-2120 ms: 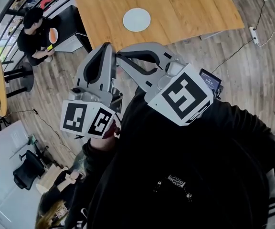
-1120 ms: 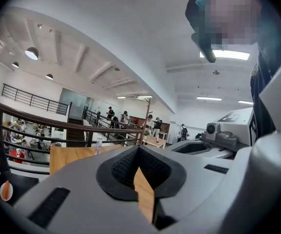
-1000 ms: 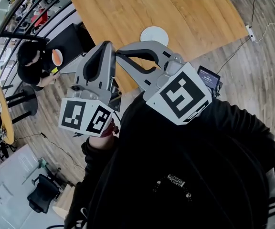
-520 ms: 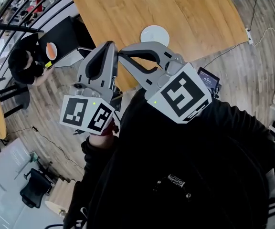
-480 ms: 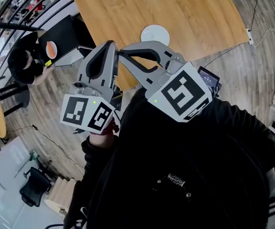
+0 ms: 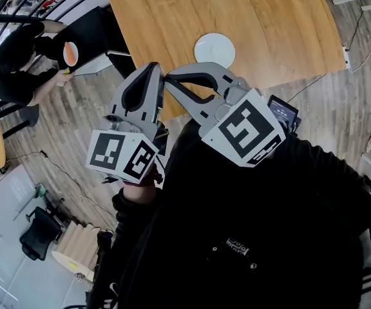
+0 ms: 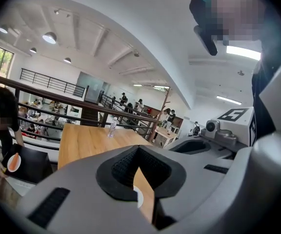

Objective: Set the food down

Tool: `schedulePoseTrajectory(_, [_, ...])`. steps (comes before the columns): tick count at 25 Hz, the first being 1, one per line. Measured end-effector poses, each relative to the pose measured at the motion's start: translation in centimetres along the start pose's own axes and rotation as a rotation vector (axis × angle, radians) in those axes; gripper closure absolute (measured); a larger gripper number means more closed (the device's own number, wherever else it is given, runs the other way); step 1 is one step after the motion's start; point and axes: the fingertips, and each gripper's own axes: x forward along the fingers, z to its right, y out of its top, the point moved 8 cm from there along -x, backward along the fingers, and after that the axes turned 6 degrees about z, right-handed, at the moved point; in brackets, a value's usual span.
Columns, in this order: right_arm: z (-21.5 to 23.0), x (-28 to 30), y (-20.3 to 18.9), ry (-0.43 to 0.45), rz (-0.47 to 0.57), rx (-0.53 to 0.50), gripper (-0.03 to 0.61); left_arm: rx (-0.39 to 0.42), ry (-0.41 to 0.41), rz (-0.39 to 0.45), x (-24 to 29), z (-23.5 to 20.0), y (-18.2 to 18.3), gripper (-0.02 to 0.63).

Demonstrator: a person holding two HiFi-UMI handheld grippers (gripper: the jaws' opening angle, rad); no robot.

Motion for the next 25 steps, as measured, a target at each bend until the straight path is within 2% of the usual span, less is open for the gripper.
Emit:
schedulePoseTrajectory(8, [0.9, 0.5, -1.2, 0.037, -0.009, 0.046, 0.558, -0.021, 0.040, -0.016, 0.5, -0.6, -0.9, 0.615])
schedulePoseTrajectory(13, [1.9, 1.2, -2.2, 0.030, -0.015, 0.050, 0.558, -0.026, 0.091, 0.015, 0.7, -1.9, -0.4, 0.615])
schedulePoseTrajectory(25, [5.0, 2.0, -5.2, -0.009, -0.082, 0.097, 0.557, -0.060, 0.109, 0.003, 1.9, -1.7, -1.2, 0.615])
